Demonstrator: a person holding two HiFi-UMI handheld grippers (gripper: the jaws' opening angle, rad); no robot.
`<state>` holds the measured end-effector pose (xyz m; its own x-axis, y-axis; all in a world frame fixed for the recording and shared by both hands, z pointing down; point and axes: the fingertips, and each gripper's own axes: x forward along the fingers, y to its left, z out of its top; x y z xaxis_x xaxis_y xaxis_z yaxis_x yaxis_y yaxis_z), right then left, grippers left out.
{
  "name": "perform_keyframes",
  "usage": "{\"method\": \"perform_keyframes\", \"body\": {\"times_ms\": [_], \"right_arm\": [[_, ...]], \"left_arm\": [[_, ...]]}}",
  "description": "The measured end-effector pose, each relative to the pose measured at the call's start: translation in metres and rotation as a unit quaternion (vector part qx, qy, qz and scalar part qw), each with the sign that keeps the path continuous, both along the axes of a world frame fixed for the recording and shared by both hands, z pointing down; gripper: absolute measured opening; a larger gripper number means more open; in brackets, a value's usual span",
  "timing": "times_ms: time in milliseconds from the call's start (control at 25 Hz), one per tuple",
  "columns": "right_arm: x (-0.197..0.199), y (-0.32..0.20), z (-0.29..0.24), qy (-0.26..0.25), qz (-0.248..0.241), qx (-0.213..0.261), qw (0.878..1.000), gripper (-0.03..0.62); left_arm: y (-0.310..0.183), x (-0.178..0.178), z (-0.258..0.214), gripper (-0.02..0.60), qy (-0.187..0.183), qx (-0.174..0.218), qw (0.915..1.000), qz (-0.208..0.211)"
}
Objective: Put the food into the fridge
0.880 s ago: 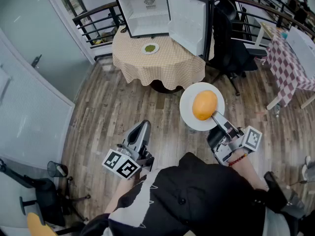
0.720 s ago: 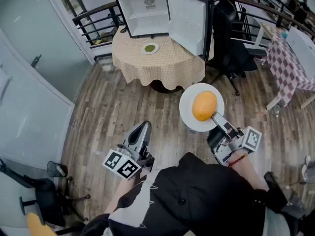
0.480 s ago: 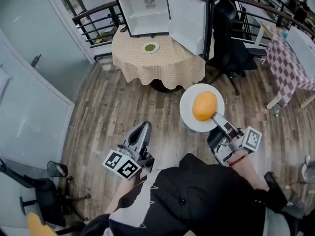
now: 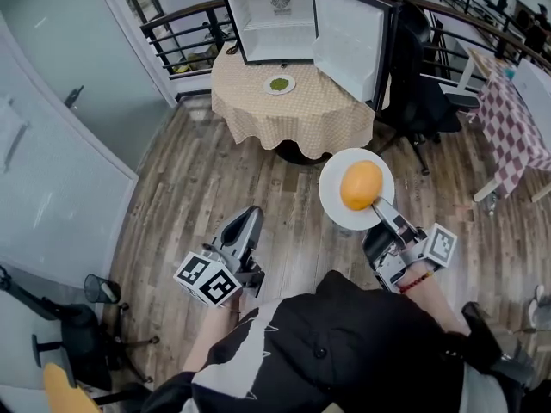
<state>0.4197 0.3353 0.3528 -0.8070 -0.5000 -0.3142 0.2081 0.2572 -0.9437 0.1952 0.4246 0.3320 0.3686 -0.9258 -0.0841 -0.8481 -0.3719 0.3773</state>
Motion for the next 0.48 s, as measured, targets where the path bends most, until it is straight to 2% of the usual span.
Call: {"method": "perform_keyframes", "body": {"times_ms": [120,280,480], "right_arm": [[-0.023,0.0,0.004,0.013,0.006,0.005,1.0,0.032],[-0.034,-0.003,0.012,0.027,0.02,0.019,0.999,0.032],[-0.037,-0.017,0.015,0.021,0.035,0.001,0.999,0.031]], "left_arm": [[0.007,-0.017,0.006,0.012,-0.011,-0.005,0.9999,0.009],[0.008,-0.028,0.013,0.012,-0.03,-0.001,0.9995,0.014],[0.0,-0.033,0.01,0.012,-0.013,0.008,0.9995,0.026]]}}
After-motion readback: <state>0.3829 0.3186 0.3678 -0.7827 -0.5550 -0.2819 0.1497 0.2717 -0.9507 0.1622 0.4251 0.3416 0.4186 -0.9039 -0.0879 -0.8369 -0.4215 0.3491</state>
